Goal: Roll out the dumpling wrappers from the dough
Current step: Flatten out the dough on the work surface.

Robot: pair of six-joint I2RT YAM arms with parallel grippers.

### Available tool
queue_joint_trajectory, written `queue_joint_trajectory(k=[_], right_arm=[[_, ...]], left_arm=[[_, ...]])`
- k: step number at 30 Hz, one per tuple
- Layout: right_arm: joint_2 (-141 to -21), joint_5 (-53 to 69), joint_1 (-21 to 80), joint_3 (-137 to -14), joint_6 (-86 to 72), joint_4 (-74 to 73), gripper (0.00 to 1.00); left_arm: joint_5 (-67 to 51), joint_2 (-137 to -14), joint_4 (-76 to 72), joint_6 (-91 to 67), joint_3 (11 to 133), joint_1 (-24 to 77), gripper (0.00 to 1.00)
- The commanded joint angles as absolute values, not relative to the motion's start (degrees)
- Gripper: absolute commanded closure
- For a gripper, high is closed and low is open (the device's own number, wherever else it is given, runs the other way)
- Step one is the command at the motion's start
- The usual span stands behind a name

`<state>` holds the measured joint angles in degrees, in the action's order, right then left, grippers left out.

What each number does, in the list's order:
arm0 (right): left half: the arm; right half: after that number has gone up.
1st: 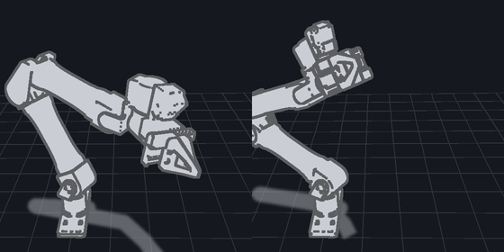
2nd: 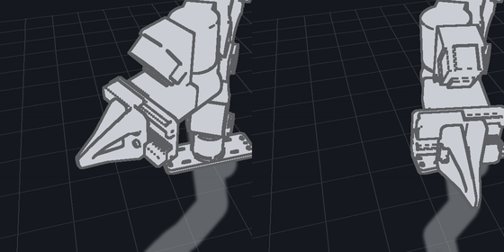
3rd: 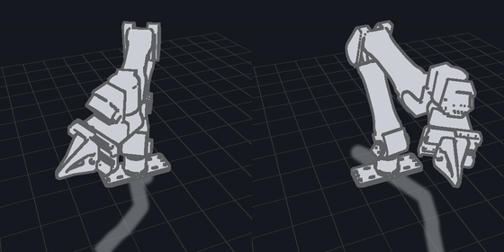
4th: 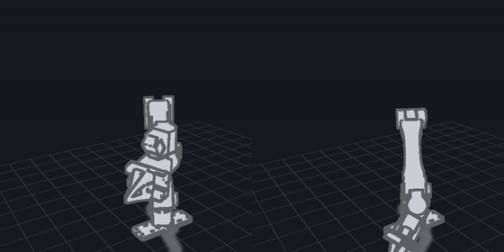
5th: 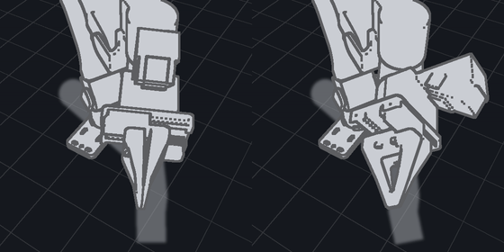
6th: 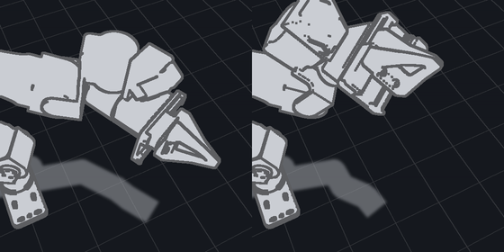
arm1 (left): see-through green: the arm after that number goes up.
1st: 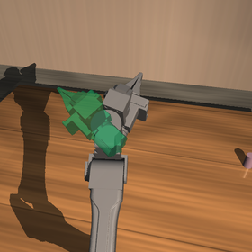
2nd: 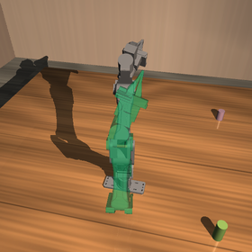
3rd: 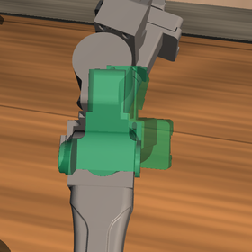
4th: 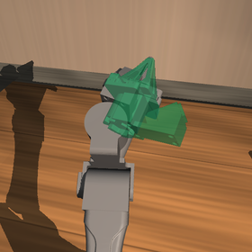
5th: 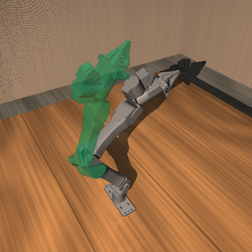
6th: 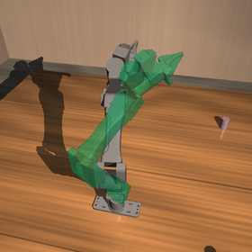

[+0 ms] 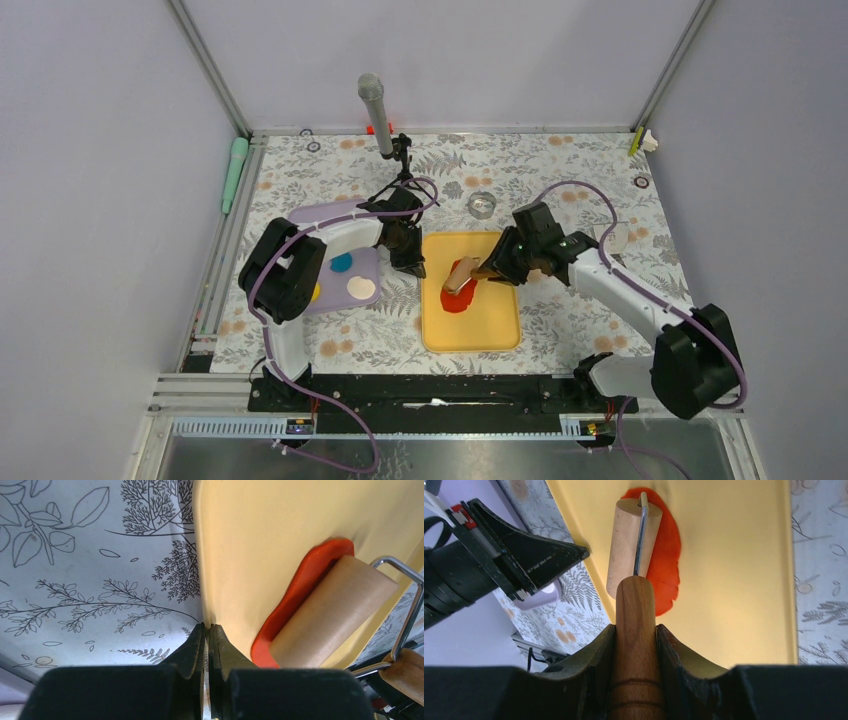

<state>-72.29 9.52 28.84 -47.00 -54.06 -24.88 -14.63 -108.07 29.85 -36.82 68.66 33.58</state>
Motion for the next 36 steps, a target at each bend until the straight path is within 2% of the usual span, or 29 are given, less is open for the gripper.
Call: queue_joint_trajectory(k=[1, 5, 14, 30, 36], right_arm=[[-80.6, 0.3, 28.7, -48.7, -53.4, -26.2, 1.0], [-81.8, 0.5, 28.7, -49.9, -52.3, -27.8, 1.0], [-69.2, -2.1, 28.7, -44.0, -50.0, -38.2, 1.0], [-83.8, 6.4, 27.5, -51.4, -49.5, -24.3, 1.0], [-78.6, 5.6, 26.8, -48.0, -48.3, -27.5, 1.0]], left_arm=[[-12.0, -109.0, 30.9, -33.9, 68.2, 33.4, 1.0], [-12.0, -108.8, 31.2, -33.7, 68.1, 33.4, 1.0], [-12.2, -108.8, 30.9, -33.6, 68.1, 33.3, 1.0], [-12.4, -108.3, 31.7, -32.2, 68.4, 32.7, 1.0], [-12.4, -108.0, 31.9, -31.9, 68.2, 32.7, 1.0]])
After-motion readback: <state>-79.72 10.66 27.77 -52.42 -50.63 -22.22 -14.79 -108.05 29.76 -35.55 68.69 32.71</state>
